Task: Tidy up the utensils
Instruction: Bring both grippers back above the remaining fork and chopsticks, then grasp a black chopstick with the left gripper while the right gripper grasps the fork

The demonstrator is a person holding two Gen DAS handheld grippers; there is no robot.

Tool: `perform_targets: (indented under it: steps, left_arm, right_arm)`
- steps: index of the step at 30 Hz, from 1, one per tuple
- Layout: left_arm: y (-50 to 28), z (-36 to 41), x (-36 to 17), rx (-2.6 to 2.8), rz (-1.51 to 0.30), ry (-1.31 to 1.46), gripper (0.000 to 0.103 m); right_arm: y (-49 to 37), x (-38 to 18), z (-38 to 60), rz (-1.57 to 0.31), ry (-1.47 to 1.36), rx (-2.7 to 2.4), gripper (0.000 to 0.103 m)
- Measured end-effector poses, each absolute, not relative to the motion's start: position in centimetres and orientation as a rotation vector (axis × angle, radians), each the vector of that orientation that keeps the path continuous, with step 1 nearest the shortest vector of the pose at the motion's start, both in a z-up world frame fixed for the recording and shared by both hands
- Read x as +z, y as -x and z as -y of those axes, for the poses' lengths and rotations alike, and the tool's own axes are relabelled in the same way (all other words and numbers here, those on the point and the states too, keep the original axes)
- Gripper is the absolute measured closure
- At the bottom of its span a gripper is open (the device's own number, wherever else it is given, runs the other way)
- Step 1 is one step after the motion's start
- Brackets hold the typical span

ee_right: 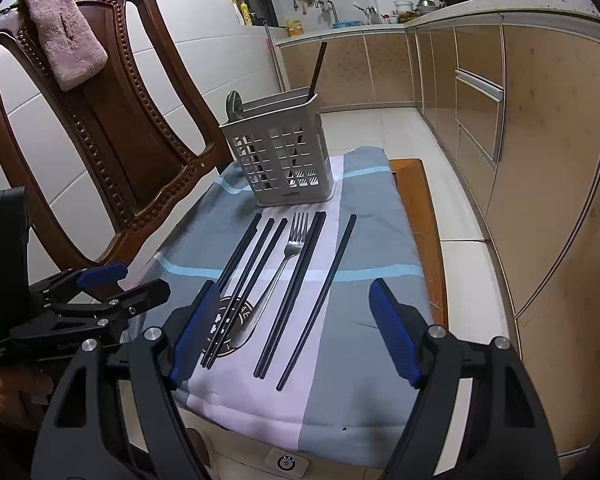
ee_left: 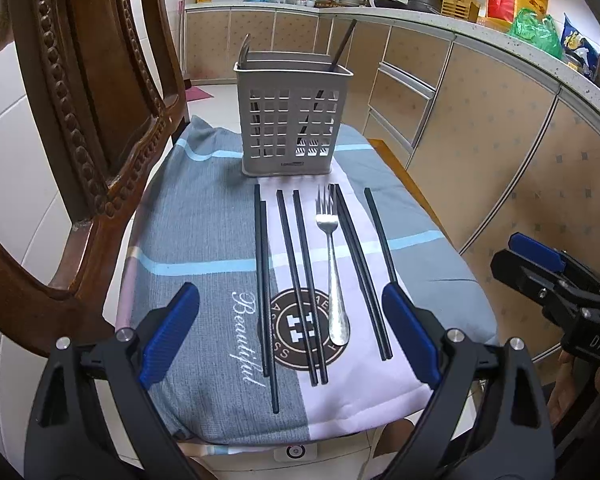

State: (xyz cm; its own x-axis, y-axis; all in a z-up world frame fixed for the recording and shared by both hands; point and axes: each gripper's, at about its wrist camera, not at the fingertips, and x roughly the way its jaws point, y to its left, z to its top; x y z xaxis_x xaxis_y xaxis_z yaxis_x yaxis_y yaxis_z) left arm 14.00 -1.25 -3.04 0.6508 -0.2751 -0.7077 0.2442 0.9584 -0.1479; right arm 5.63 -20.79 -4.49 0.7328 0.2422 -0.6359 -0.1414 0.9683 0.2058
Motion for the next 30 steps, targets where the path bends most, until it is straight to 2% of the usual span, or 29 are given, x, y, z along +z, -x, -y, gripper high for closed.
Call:
perform_targets:
  steps: [21, 25, 26, 28, 30]
  left_arm:
    - [-15.2, 1.1, -3.7, -0.293, -0.838, 0.052, 0.011]
    - [-17.5, 0.4, -4.5, -0.249, -0.856, 0.080, 0.013]
    - [-18.2, 0.2, -4.6, -0.238, -0.861, 0.084, 0.018]
    - [-20.1, -0.1, -4.8, -0.219, -0.874, 0.090, 0.025]
    - [-21.9, -0.2, -5.1, -0.207, -0.895, 0.086, 0.033]
  right_arm:
    - [-5.9, -4.2, 20.4, -0.682, -0.131, 0.239, 0.029]
    - [-7.4, -4.1, 20.8, -0.688, -0.139, 0.279, 0.044]
    - [-8.3, -4.2, 20.8, -0.706, -0.133, 0.303, 0.046]
    - [-10.5, -4.4, 20.6, -0.731, -0.088, 0.330, 0.059]
    - [-12.4, -4.9, 20.8, -0.750, -0.085, 0.349, 0.065]
